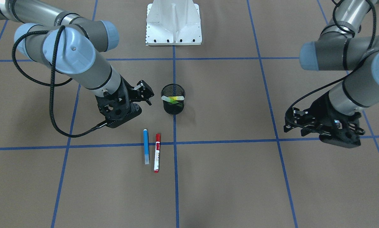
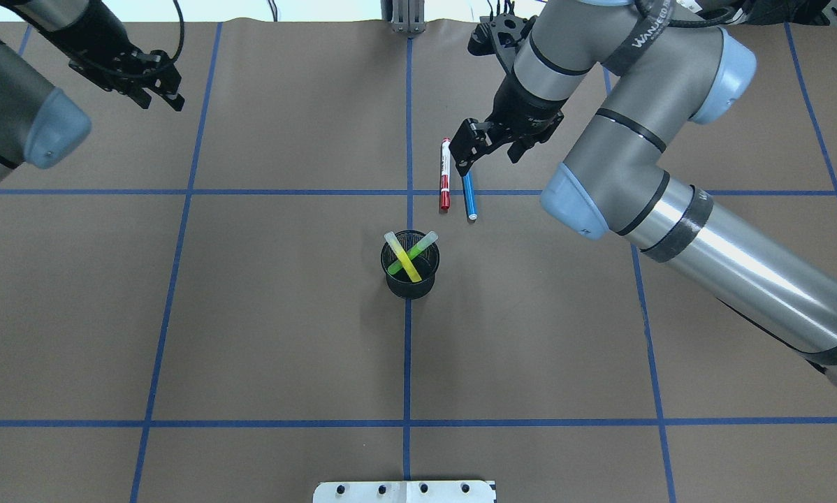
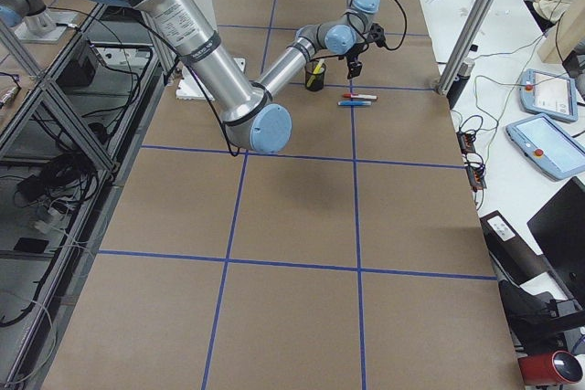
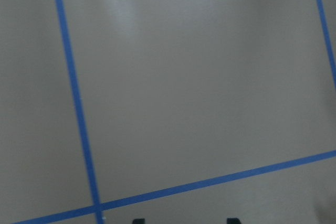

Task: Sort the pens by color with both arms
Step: 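Lower the right gripper over the green highlighter in the cup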

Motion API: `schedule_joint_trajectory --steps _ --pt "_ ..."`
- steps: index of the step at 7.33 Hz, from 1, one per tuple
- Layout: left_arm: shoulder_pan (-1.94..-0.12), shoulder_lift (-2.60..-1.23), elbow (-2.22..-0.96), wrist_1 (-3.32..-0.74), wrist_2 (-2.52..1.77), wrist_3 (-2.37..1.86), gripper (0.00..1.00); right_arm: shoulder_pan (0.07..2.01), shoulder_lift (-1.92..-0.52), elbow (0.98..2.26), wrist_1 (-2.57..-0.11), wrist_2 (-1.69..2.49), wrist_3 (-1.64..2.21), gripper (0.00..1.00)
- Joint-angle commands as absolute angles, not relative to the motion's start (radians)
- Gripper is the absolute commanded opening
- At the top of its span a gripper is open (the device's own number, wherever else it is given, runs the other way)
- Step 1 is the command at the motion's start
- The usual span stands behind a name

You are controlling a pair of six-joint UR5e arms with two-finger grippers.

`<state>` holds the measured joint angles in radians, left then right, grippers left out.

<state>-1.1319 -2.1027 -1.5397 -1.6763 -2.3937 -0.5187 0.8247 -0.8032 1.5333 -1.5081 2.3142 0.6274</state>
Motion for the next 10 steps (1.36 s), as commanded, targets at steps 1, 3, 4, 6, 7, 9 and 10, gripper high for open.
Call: schedule_joint_trajectory --steps 1,3,4,6,7,9,10 --pt "-1.183 -2.016 -1.558 -1.675 -2.422 -0.410 0.62 0.804 -0.729 1.392 -1.406 2.364 0.650 0.91" --pt "-1.200 -1.982 -1.563 -1.675 -2.454 -0.394 0.62 0.789 -0.727 1.370 -1.391 2.387 0.667 0.91" --pt "-1.203 -1.974 -1.565 -1.677 -2.454 -0.391 0.62 0.778 -0.727 1.370 -1.391 2.388 0.669 0.91" --pt "-1.206 -1.967 -1.577 -1.675 -2.454 -0.394 0.62 0.730 -0.739 1.373 -1.362 2.385 0.669 0.91" --pt "-1.207 -1.967 -1.577 -1.674 -2.454 -0.394 0.62 0.706 -0.765 1.371 -1.318 2.378 0.672 0.89" --pt "-1.213 -1.967 -1.578 -1.671 -2.454 -0.394 0.62 0.695 -0.810 1.381 -1.238 2.378 0.689 0.86" --pt "-1.218 -1.967 -1.577 -1.671 -2.454 -0.394 0.62 0.695 -0.819 1.384 -1.214 2.381 0.696 0.81"
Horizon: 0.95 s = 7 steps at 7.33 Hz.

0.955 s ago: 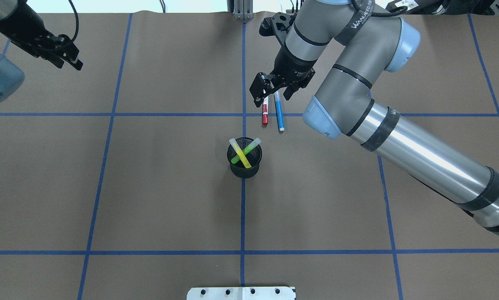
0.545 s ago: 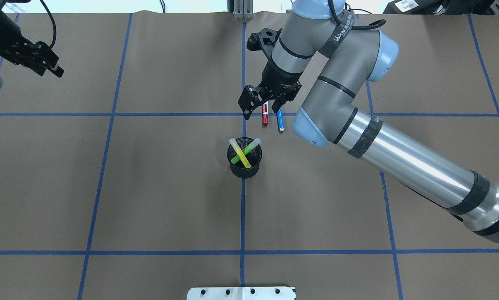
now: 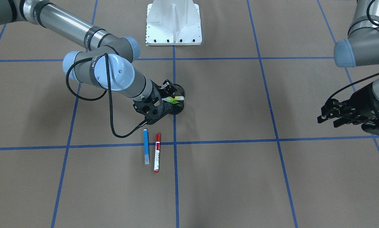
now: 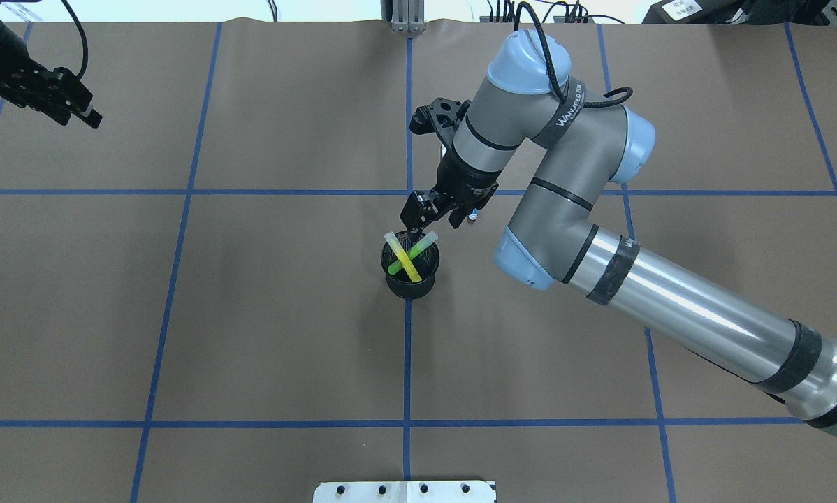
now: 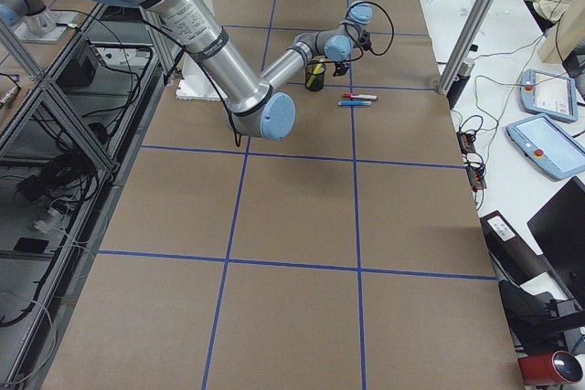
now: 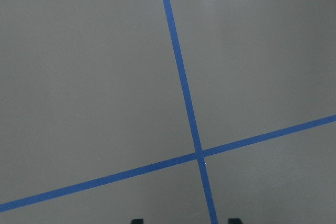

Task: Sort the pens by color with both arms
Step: 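Lower the right gripper over the green highlighter in the cup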

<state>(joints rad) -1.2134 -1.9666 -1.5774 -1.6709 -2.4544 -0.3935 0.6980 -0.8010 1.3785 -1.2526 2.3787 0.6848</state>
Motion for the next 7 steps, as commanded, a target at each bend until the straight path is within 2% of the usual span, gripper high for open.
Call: schedule_joint_trajectory --steps 1,4,7 --pt "-1.218 -1.967 -1.577 -1.671 -2.453 -0.394 0.62 0.695 -0.819 1.391 -1.213 2.382 0.698 0.74" --pt "-1.218 -1.967 -1.583 -1.671 -2.453 -0.394 0.63 0.696 -0.816 1.401 -1.215 2.387 0.699 0.59" --pt "-1.218 -1.962 -1.583 -1.671 -2.451 -0.394 0.63 0.698 -0.815 1.404 -1.213 2.387 0.699 0.50"
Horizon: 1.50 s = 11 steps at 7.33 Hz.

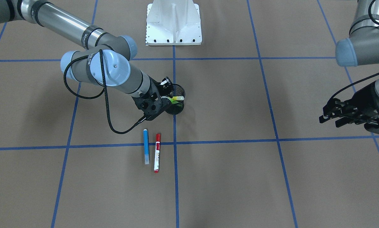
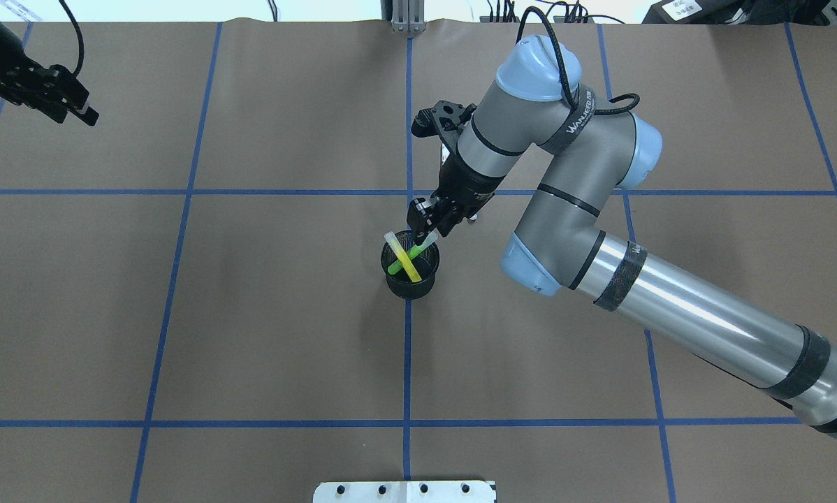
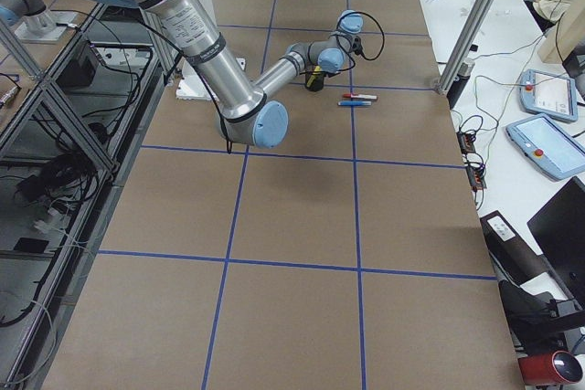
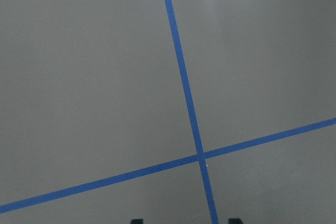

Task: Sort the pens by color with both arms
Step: 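Close the right gripper on the green highlighter and pull it upward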

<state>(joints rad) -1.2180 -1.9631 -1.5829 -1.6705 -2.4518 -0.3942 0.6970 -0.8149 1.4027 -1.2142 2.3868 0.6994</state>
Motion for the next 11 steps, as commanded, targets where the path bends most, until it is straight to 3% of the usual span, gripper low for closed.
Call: schedule_joint_trajectory --steps 1,5,11 --pt "-1.218 -1.962 -1.583 -1.671 -2.451 -0.394 0.63 0.698 -0.813 1.405 -1.215 2.387 0.701 0.48" --pt "-1.218 -1.960 -1.583 -1.671 -2.451 -0.394 0.63 0.700 -0.808 1.411 -1.213 2.388 0.735 0.40" --pt "-1.219 -1.960 -1.583 -1.671 -2.451 -0.391 0.63 0.696 -0.819 1.411 -1.213 2.387 0.736 0.36"
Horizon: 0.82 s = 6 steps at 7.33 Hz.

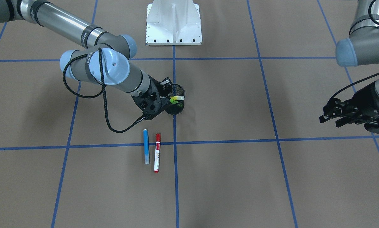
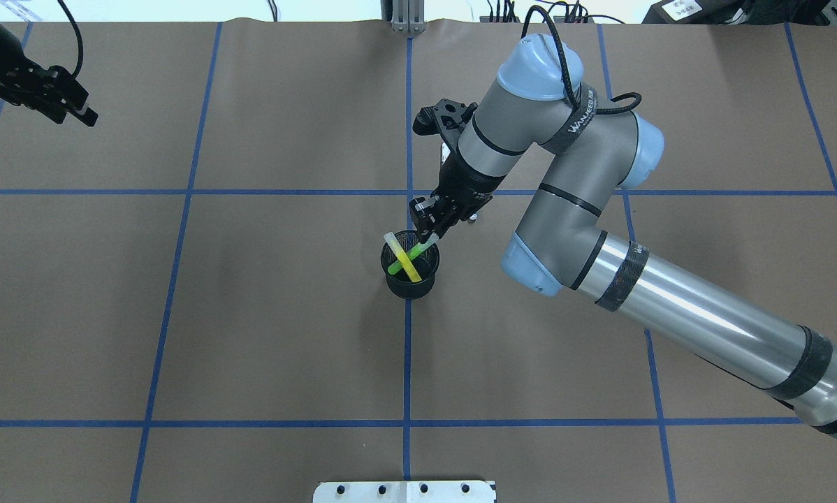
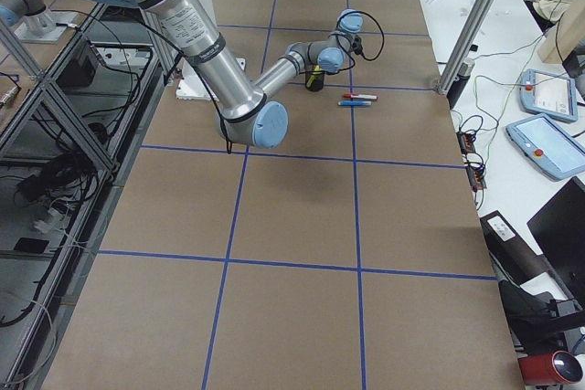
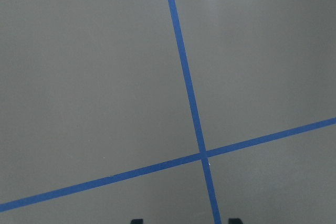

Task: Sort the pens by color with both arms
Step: 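Close the right gripper on the green highlighter and pull it upward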

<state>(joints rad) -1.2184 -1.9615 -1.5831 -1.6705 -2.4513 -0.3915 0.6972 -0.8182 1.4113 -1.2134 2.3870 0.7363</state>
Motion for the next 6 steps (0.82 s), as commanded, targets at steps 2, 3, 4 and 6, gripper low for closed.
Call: schedule_joint_trajectory --steps 2,3,4,6 --pt "-1.221 -1.962 -1.583 -1.671 -2.451 -0.391 0.86 0.696 -0.819 1.411 -1.213 2.387 0.739 0.33" --pt "-1.226 -1.962 -1.585 -1.671 -2.451 -0.391 0.96 0.696 -0.818 1.413 -1.213 2.387 0.739 0.33" --pt "-1.226 -1.962 -1.585 -1.671 -2.451 -0.394 0.99 0.696 -0.818 1.413 -1.213 2.387 0.741 0.32" --pt "-1.227 -1.962 -1.585 -1.671 -2.451 -0.394 0.99 0.696 -0.818 1.419 -1.213 2.387 0.741 0.31"
